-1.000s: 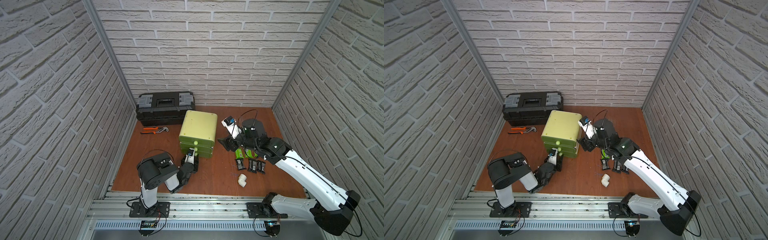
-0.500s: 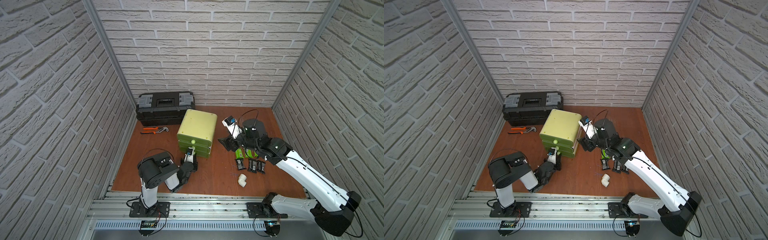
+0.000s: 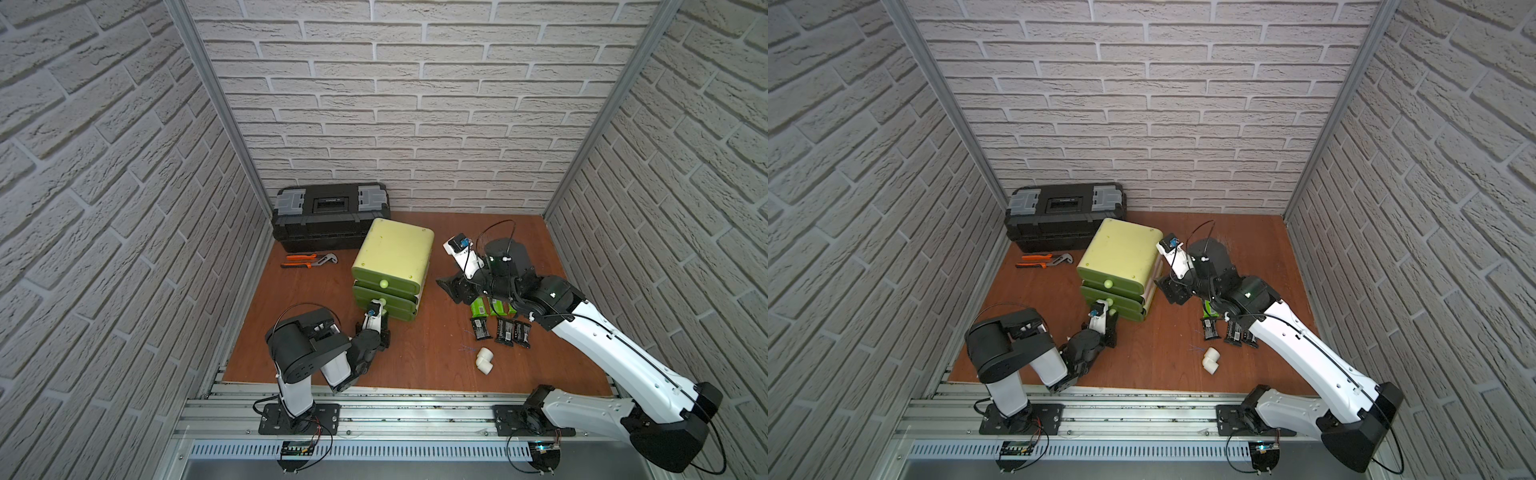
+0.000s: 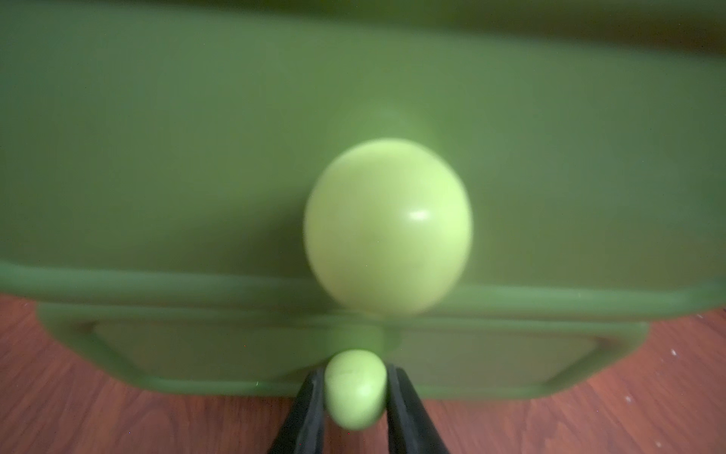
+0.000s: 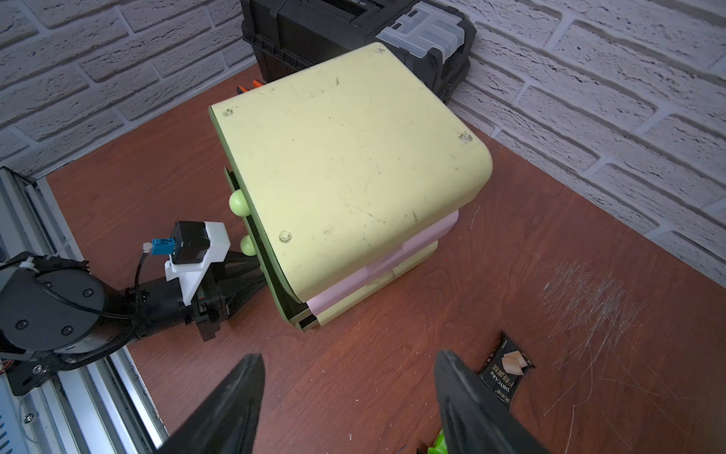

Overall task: Take the cookies out of the drawer
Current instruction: Open the drawer in the storage box, then close the drawer of the storage box.

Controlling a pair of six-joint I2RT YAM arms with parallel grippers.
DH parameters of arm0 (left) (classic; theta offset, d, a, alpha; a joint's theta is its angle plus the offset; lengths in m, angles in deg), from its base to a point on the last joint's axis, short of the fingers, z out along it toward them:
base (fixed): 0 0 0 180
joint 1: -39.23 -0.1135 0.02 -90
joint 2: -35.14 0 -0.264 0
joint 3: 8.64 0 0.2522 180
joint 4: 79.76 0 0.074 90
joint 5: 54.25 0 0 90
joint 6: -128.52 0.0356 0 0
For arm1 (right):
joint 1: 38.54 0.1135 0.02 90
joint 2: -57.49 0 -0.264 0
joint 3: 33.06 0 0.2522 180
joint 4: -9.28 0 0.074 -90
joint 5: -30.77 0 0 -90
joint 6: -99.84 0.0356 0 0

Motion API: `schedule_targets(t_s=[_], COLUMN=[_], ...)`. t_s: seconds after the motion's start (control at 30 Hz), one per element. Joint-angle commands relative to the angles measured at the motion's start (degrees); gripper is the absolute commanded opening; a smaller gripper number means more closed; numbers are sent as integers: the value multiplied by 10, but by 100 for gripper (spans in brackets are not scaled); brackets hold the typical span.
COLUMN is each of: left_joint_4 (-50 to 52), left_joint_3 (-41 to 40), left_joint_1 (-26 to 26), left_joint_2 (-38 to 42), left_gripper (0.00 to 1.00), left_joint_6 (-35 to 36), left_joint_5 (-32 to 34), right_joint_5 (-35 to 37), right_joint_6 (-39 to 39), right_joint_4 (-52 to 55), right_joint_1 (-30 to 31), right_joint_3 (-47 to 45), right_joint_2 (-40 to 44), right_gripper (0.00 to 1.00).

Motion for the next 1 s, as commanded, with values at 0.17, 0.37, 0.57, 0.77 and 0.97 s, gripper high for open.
schedule_targets(t_s=[0.17,0.37,0.57,0.77,0.97], left_joint_4=[18,15,13,19,22], left_joint_3=[-19,-13,-16,-15,-17], left_joint_1=[16,16,17,17,18], left_joint_2=[38,36,36,41,45], left_gripper=[18,18,18,18,18], left_joint_6=[1,3,1,0,0], left_joint_5=[16,18,23,26,26], right_joint_5=[-30,-45,56,136,217], right_joint_6=[-37,-22,65,126,127], right_joint_4=[11,-20,-177,-308,-361], right_joint_1=[71,176,214,234,235], right_joint_3=[28,-35,-126,-172,-180], right_joint_2=[2,-29,-65,-141,-192], right_gripper=[68,55,32,27,24])
